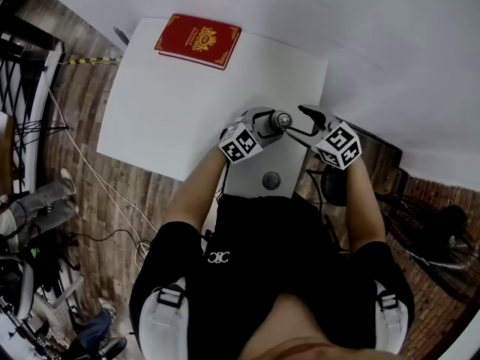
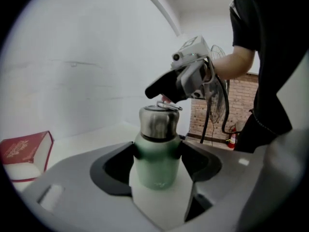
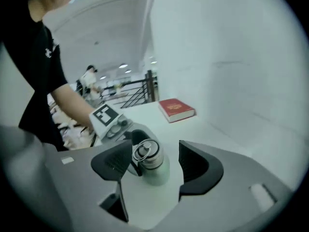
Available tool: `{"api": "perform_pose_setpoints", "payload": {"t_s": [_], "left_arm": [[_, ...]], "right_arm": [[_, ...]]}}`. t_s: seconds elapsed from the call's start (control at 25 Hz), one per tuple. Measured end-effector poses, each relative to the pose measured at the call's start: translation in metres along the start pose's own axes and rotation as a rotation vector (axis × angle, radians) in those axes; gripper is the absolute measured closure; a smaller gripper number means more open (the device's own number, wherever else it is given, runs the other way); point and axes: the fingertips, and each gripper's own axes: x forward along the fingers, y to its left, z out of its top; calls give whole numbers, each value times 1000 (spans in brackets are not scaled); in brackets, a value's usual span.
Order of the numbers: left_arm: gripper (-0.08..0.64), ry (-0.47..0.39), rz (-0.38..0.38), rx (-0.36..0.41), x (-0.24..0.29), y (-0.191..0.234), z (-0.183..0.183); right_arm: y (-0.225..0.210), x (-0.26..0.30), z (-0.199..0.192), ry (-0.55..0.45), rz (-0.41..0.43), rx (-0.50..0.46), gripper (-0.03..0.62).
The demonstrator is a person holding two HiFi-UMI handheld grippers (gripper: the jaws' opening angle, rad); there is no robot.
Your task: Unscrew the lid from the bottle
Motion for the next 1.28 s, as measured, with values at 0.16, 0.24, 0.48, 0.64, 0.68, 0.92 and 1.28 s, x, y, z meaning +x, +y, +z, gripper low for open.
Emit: {"api": "perform_pose_setpoints", "payload": {"t_s": [0.16, 0.24, 0.48, 0.64, 0.68, 0.92, 1.28], "left_arm": [[199, 4, -1, 3, 1, 0, -1], [199, 9, -1, 5, 0, -1, -1], [199, 24, 9, 1, -1, -1, -2], [199, 28, 9, -1, 0, -1, -3], [199, 27, 10, -1, 0, -1, -3], [199, 23, 14, -5, -1, 0, -1], [199, 21, 18, 5, 0, 0, -2]], "right_arm": [[-3, -1, -2, -217, -220, 284, 316], [4, 3, -2, -269, -294, 331, 316], [1, 23, -9, -238, -474, 344, 318], [0, 29, -15, -208, -535, 298, 321], [0, 30, -16, -197, -535, 270, 329], [4, 35, -15, -126, -289, 88, 333], [19, 41, -43, 266, 294, -559, 339]]}}
